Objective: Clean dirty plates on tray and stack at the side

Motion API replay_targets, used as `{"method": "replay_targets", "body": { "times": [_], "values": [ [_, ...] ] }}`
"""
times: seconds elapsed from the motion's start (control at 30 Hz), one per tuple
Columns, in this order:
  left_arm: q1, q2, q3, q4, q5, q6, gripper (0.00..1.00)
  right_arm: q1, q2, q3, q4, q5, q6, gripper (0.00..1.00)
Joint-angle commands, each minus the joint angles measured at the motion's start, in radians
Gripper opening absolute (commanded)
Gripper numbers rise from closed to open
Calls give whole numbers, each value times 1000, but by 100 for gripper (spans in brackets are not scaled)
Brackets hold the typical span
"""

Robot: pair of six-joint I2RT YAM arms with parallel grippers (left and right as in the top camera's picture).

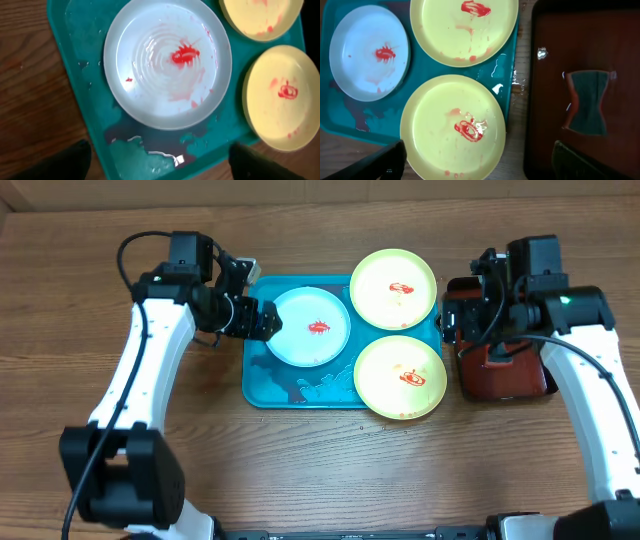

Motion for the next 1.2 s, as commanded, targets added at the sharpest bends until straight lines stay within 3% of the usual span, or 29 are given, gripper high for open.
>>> {"method": "replay_targets", "body": {
  "times": [0.0,0.07,0.13,0.4,0.73,0.93,1.17],
  "values": [
    [-2,61,21,37,-29,-216,72,-2,-2,26,9,25,56,88],
    [-3,101,21,48,-124,-366,56,-13,-2,26,12,121,166,87],
    [-3,138,21,56,-153,-423,46,-32,-2,26,6,207,271,87],
    [-6,274,21,104,-135,-352,44,-109,-2,26,-12,233,313,88],
    [-16,293,19,163,-157,-246,38,-129,-2,26,-19,235,304,87],
    [-21,294,8,243,-179,-245,33,-129,-2,26,-18,238,301,87],
    [-49,295,-6,264,-191,-245,35,-129,-2,26,-22,245,297,86]
  ]
}}
